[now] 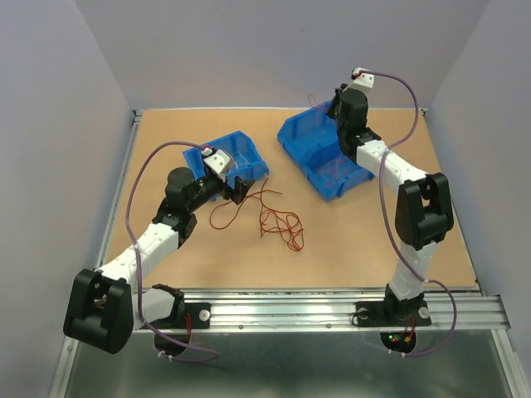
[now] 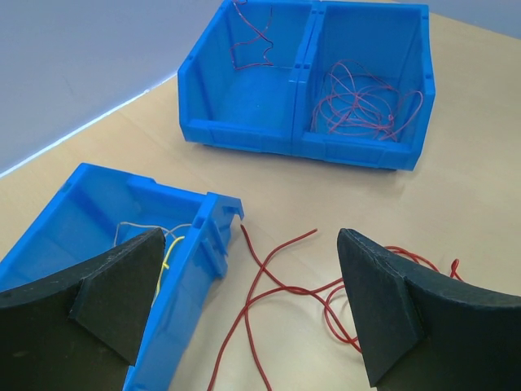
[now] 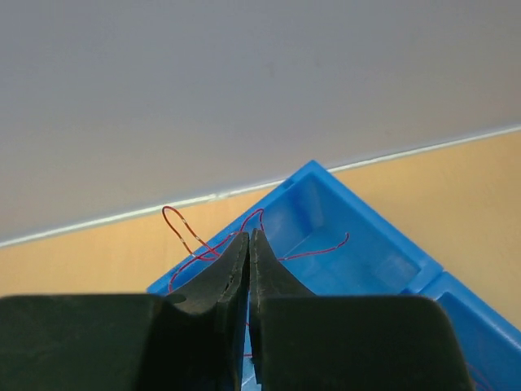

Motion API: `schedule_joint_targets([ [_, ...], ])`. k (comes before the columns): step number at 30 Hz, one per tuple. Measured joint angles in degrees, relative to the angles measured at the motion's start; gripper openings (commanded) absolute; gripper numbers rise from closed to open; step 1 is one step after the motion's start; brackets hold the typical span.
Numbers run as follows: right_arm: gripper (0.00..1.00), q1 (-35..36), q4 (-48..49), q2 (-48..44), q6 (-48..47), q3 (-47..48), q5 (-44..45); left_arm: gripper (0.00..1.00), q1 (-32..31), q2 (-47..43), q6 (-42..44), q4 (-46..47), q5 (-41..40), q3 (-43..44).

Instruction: Untangle the cables

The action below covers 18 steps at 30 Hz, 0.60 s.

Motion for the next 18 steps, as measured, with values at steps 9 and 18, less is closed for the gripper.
schedule_joint_targets([
  [9,0.79,-1.1,0.7,0.8,0.0,-0.4,2.4,0.99,0.0,2.6,0.4,0.1,1.1,0.6],
  [18,0.96,-0.8,-6.5,-9.0,3.0,-7.4,-4.6,0.99,-0.1,9.0,1.3,-3.1,3.2,5.0],
])
